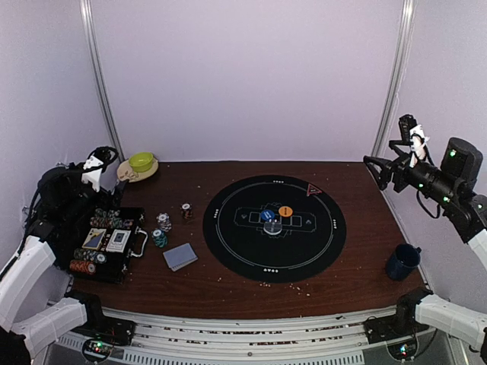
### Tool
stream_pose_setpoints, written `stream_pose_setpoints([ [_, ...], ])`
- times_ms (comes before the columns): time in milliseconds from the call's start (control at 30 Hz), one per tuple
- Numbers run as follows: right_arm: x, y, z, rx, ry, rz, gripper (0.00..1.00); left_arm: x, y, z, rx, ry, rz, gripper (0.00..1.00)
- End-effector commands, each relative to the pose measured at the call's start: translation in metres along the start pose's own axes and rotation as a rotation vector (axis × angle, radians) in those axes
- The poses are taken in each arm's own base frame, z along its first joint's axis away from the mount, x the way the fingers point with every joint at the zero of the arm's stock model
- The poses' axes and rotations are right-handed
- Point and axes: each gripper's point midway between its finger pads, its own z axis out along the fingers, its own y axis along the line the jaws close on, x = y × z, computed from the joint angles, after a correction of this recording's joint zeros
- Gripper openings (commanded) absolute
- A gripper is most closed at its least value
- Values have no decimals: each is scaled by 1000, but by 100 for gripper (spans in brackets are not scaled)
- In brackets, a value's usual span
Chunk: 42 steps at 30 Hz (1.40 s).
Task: Distribute texas hold em gaming equipment
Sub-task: Pick up the dealer button from the poker table mat.
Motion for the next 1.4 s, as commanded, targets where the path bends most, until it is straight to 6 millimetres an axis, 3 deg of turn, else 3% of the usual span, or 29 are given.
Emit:
stream_pose_setpoints([
  [0,25,1,16,-3,62,-94,100,-19,14,-5,-45,-48,0,98],
  [133,51,12,25,-74,123,-223,100,-20,15,-5,-50,-47,3,98],
  [333,67,18,36,-127,185,-221,100,-15,12,-2,-35,-31,18,98],
  [433,67,12,44,-109,208,-214,100,-13,11,-1,-28,-22,28,98],
  [800,101,-12,92,7,423,-192,100,-1,-6,4,54,5,73,98],
  [1100,130,26,105,-62,493,-296,100,1,-18,3,119,-6,94,98],
  [1367,151,43,116,-113,572,-334,100,3,-24,3,147,-3,100,98],
])
